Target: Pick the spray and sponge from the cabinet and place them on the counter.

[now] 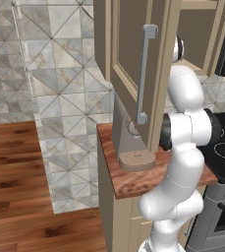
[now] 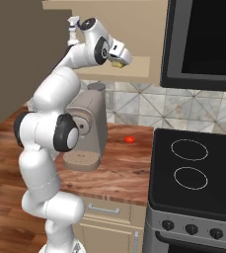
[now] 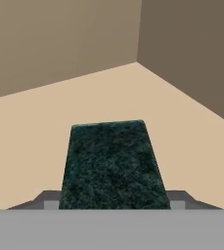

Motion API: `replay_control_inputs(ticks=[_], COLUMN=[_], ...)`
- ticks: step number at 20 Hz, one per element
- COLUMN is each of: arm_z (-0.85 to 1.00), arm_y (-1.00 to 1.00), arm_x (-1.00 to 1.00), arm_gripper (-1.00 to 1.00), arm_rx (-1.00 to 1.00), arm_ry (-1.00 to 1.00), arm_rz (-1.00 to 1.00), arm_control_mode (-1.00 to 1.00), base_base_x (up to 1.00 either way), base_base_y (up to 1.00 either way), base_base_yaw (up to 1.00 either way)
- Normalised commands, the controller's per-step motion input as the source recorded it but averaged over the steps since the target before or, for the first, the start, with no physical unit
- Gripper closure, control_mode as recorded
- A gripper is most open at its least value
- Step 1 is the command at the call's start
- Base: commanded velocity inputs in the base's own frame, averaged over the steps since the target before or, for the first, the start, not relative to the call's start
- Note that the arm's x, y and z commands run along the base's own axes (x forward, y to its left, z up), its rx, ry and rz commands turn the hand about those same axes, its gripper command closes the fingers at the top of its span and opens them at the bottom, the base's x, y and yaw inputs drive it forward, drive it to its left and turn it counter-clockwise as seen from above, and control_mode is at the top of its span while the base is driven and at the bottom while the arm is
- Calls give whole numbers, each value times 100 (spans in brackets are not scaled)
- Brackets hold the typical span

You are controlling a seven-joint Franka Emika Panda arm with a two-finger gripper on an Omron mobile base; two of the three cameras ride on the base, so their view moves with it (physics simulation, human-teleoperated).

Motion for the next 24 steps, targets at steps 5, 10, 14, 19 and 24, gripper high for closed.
replay_control_inputs(ticks=[5, 10, 14, 19, 24], arm_z=[0, 0, 0, 0, 0], arm_y=[0, 0, 0, -1, -1], arm_x=[-49, -57, -61, -65, -67], arm_gripper=[100, 100, 100, 100, 100], arm_rx=[0, 0, 0, 0, 1], arm_ry=[-2, 0, -2, -3, -1], arm_rz=[2, 3, 3, 3, 4], arm_control_mode=[-100, -100, -100, -100, -100], base_base_x=[0, 0, 0, 0, 0], base_base_y=[0, 0, 0, 0, 0], base_base_yaw=[0, 0, 0, 0, 0])
